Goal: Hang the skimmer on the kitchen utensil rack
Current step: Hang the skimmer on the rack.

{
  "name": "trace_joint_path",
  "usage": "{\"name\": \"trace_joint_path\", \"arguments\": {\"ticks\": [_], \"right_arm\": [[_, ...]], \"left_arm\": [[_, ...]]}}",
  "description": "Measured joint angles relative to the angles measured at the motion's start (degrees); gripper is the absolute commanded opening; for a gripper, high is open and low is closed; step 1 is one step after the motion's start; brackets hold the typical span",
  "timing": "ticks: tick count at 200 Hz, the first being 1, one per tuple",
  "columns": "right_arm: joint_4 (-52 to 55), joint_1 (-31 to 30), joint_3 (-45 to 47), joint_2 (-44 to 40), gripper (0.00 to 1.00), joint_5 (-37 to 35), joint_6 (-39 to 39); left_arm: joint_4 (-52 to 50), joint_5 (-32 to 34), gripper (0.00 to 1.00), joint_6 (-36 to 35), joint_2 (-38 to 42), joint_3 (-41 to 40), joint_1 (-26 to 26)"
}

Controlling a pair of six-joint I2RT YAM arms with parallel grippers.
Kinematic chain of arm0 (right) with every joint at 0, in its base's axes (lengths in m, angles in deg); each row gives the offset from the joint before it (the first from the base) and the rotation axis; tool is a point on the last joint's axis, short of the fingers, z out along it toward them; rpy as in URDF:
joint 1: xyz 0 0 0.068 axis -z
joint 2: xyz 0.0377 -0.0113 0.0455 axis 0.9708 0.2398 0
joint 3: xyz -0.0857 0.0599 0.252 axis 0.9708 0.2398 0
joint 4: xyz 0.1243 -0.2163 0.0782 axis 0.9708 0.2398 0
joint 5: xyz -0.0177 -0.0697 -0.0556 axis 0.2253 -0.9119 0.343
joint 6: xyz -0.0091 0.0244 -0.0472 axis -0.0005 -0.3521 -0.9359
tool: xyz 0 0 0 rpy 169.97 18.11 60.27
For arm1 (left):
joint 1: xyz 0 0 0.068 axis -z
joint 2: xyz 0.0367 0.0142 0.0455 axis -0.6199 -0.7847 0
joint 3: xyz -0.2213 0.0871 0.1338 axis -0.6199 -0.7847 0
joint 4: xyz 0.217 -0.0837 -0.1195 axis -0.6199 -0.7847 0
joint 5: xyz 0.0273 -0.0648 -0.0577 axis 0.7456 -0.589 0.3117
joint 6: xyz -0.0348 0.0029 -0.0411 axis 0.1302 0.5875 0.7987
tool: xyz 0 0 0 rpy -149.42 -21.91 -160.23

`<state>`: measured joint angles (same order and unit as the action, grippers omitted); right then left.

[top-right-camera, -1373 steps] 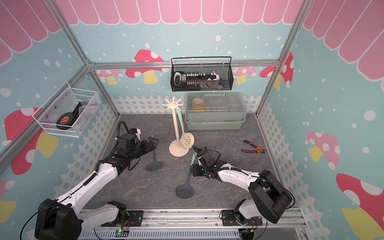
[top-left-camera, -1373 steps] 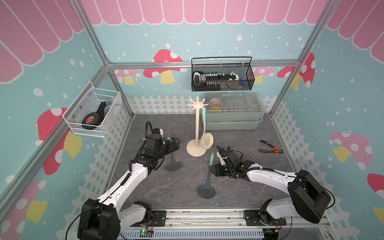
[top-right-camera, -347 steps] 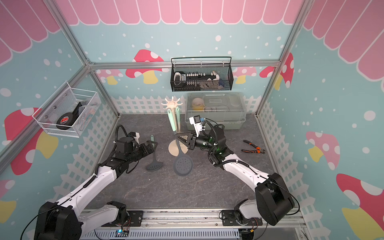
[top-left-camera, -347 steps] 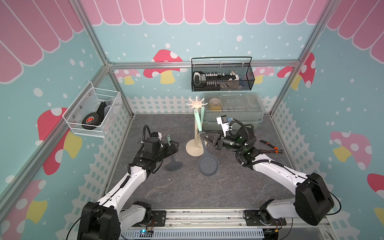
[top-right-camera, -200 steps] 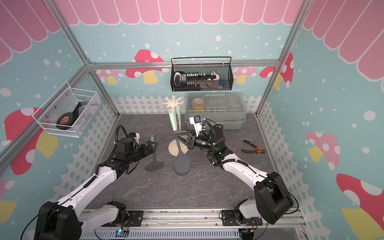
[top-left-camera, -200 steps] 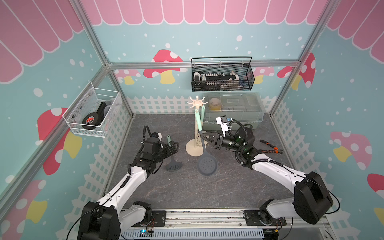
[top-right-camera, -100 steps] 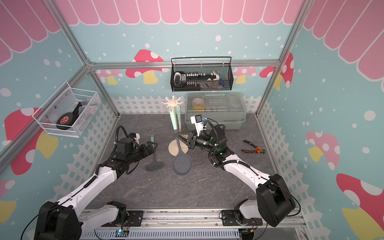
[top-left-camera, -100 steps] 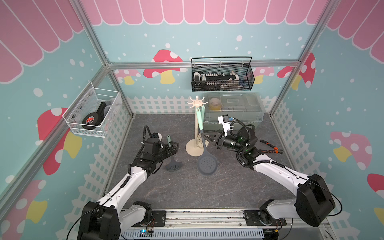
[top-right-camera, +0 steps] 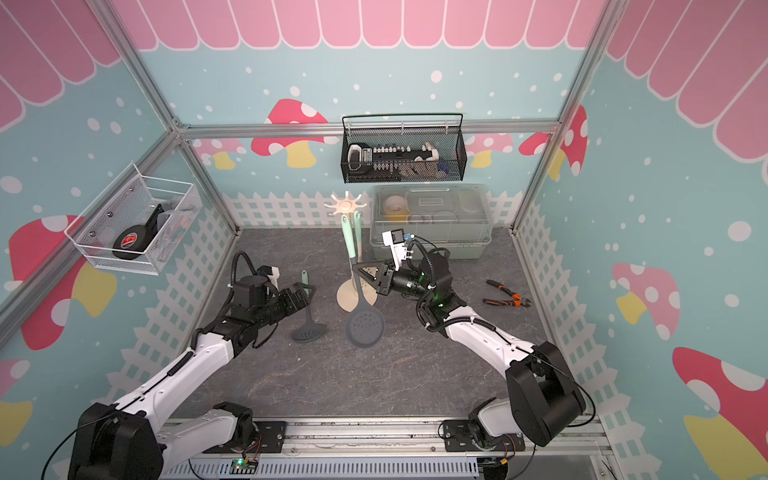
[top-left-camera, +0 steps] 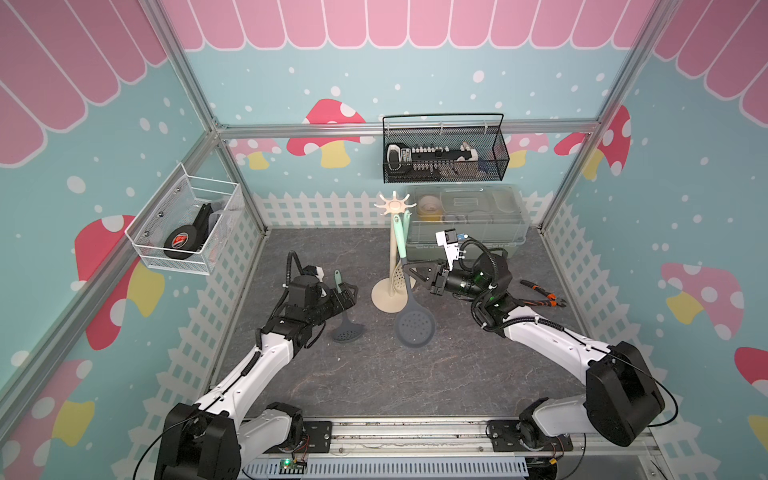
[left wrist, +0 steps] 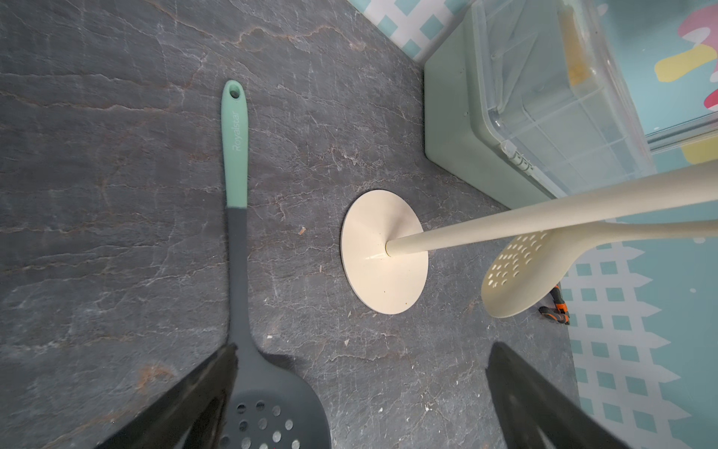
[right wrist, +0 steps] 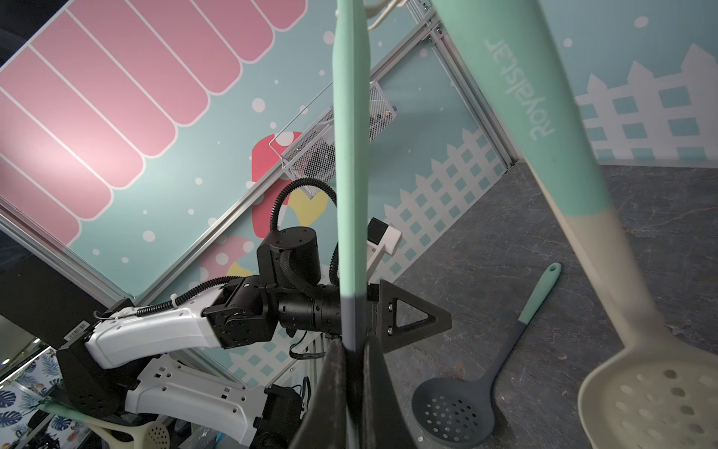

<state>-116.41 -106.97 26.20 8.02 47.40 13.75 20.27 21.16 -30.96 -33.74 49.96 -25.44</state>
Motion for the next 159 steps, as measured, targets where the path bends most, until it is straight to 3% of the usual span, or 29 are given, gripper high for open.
{"name": "trace_joint_path", "arguments": {"ticks": [44, 110, 151, 159], "right_arm": [[-2.6, 0.2, -3.2, 4.5, 0.0, 1.8, 4.0], [-16.9, 0.2, -3.8, 11.9, 0.0, 3.4, 14.2], [-15.6, 0.2, -3.1, 11.5, 0.0, 2.2, 12.0], [-13.5, 0.1, -3.1, 10.8, 0.04, 1.6, 10.3]], "left_arm": [[0.0, 0.0, 0.99, 0.0, 0.0, 0.0, 0.0], [0.0, -0.1, 0.99, 0.0, 1.6, -0.6, 0.0], [-0.3, -0.2, 0.99, 0.0, 1.8, -0.9, 0.0], [-0.3, -0.3, 0.99, 0.0, 1.8, -0.9, 0.0]]}}
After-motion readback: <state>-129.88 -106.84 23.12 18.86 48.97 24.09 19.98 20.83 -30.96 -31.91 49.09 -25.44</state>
